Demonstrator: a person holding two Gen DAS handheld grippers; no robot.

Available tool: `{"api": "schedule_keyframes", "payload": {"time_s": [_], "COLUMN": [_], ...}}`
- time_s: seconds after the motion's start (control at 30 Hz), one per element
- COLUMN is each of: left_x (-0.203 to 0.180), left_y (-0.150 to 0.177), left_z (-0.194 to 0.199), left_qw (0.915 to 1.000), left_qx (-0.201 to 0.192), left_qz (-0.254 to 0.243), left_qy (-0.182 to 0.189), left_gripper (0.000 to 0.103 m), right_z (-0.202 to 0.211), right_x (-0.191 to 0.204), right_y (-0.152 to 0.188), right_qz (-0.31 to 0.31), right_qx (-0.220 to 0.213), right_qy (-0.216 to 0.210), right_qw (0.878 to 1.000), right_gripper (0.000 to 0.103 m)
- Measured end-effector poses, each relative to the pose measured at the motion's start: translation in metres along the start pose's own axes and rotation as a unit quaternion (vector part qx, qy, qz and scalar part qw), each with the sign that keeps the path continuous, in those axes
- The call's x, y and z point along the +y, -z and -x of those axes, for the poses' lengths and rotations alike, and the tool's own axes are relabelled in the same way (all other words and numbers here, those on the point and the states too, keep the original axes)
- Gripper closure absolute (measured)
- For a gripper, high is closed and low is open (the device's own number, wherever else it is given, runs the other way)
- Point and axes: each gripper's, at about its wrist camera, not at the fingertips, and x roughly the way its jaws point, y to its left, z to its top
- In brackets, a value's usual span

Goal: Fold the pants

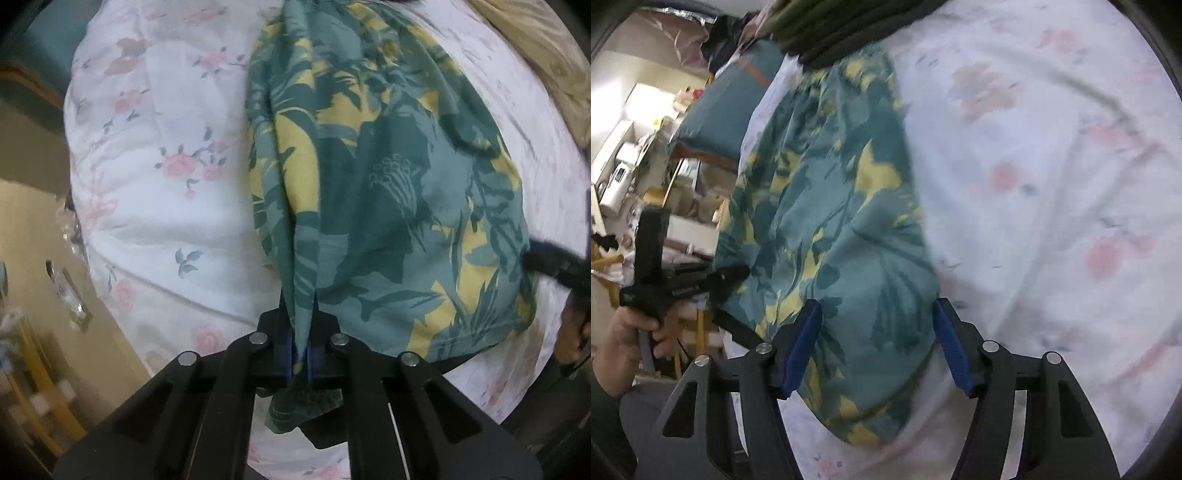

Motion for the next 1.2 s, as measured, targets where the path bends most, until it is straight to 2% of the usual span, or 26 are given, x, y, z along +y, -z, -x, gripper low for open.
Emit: {"api": "schedule_keyframes", "payload": {"time_s": [0.1, 0.2, 0.27, 0.3, 0.33, 0.37, 0.43, 0.5, 0.57, 0.7, 0.8, 0.9, 1.0, 1.13, 1.2], "left_x": [0.007, 0.006, 0.003, -0.001, -0.005, -0.011, -0.022, -0.033, -0.042, -0.059, -0.073, -0.091, -0.111, -0.118, -0.118], "left_y": [0.003, 0.008, 0.008, 0.004, 0.003, 0.001, -0.001, 0.000, 0.006, 0.024, 0.043, 0.067, 0.099, 0.108, 0.103], "left_z": [-0.008, -0.010, -0.013, -0.012, -0.011, -0.009, -0.001, 0.013, 0.033, 0.091, 0.135, 0.183, 0.240, 0.290, 0.306], "left_qw": [0.9998, 0.9999, 0.9998, 0.9996, 0.9995, 0.9993, 0.9990, 0.9994, 0.9997, 0.9961, 0.9869, 0.9724, 0.9506, 0.9317, 0.9262], "left_qx": [0.014, 0.012, 0.012, 0.014, 0.016, 0.018, 0.014, 0.002, -0.015, -0.076, -0.130, -0.183, -0.246, -0.299, -0.315], "left_qz": [0.014, 0.003, -0.015, -0.019, -0.022, -0.024, -0.031, -0.024, -0.016, 0.019, 0.047, 0.069, 0.075, 0.085, 0.084], "left_qy": [-0.002, 0.000, -0.007, -0.012, -0.016, -0.020, -0.030, -0.025, -0.006, 0.040, 0.083, 0.127, 0.174, 0.188, 0.189], "left_gripper": [0.098, 0.099, 0.100, 0.100, 0.100, 0.101, 0.101, 0.101, 0.101, 0.101, 0.101, 0.101, 0.101, 0.101, 0.101], "right_z": [0.000, 0.002, 0.000, -0.001, -0.002, -0.005, -0.004, 0.015, 0.038, 0.098, 0.161, 0.212, 0.266, 0.331, 0.349], "right_x": [-0.006, -0.010, -0.007, -0.006, -0.004, -0.004, -0.003, 0.008, 0.013, 0.015, 0.021, 0.029, 0.041, 0.055, 0.066], "right_y": [0.012, 0.023, 0.029, 0.030, 0.031, 0.031, 0.030, 0.030, 0.030, 0.025, 0.026, 0.032, 0.046, 0.050, 0.042], "right_qz": [-0.007, -0.019, -0.013, -0.007, -0.001, -0.003, -0.017, 0.013, 0.018, 0.010, 0.025, 0.046, 0.063, 0.071, 0.078], "right_qx": [-0.001, 0.000, -0.005, -0.007, -0.007, -0.004, -0.006, -0.028, -0.049, -0.098, -0.139, -0.170, -0.204, -0.245, -0.251], "right_qy": [-0.002, -0.015, -0.004, 0.003, 0.010, 0.011, 0.003, -0.004, -0.002, -0.040, -0.070, -0.094, -0.113, -0.133, -0.134], "right_qw": [1.000, 1.000, 1.000, 1.000, 1.000, 1.000, 1.000, 1.000, 0.999, 0.994, 0.987, 0.980, 0.970, 0.958, 0.955], "right_gripper": [0.038, 0.039, 0.048, 0.062, 0.086, 0.095, 0.096, 0.097, 0.097, 0.097, 0.097, 0.097, 0.097, 0.097, 0.097]}}
